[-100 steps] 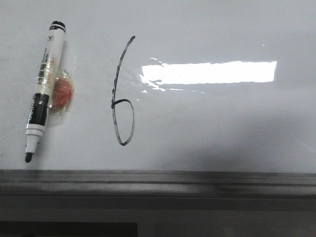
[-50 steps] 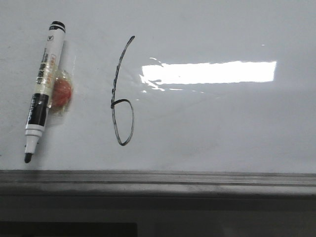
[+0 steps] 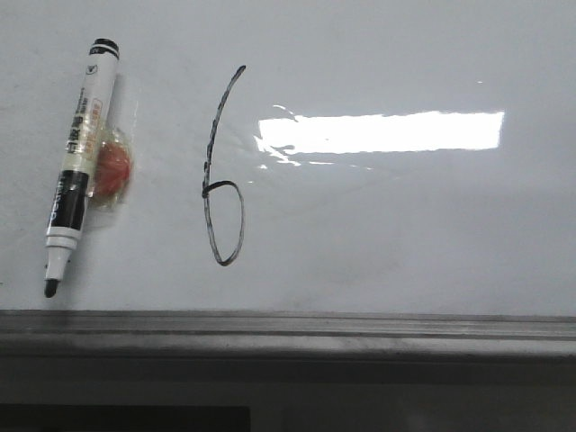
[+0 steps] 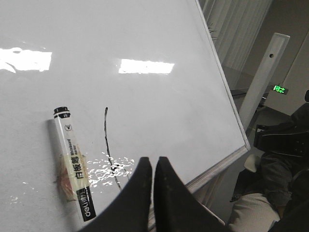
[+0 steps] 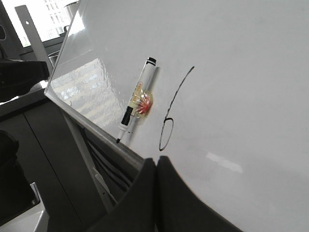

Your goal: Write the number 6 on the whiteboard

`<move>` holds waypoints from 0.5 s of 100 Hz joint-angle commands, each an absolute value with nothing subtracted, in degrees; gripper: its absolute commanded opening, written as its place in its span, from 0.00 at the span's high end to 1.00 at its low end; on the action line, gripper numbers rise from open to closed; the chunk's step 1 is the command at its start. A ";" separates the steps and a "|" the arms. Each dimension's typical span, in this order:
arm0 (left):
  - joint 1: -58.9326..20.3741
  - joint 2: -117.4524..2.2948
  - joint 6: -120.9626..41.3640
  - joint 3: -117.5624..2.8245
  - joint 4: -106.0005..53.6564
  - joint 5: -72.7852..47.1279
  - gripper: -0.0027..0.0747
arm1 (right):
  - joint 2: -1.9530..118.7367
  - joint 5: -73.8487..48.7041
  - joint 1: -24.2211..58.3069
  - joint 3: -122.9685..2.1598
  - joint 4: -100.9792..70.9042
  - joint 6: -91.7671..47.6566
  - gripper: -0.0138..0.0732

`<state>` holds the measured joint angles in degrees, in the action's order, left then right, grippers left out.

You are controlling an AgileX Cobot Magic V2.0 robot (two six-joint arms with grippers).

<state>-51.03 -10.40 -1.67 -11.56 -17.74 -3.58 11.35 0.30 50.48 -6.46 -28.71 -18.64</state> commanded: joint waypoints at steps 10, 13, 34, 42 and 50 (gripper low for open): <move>-51.44 -10.85 -1.78 -12.13 -17.66 0.39 0.99 | 11.72 4.52 50.13 -8.06 -28.62 -19.10 0.92; -51.44 -10.85 -1.78 -12.13 -17.66 0.39 0.99 | 11.72 4.52 50.13 -8.06 -28.62 -19.10 0.92; -51.44 -10.85 -1.78 -12.13 -17.66 0.64 0.99 | 11.72 4.52 50.13 -8.06 -28.62 -19.10 0.92; -51.44 -10.85 -1.78 -12.13 -17.66 0.64 0.99 | 11.72 4.52 50.13 -8.06 -28.62 -19.10 0.92; -51.44 -10.85 -1.78 -12.13 -17.66 0.64 0.99 | 11.72 4.52 50.13 -8.06 -28.62 -19.10 0.92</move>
<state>-51.03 -10.28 -1.67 -10.54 -17.74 -3.71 11.35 0.30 50.48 -6.46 -28.71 -18.64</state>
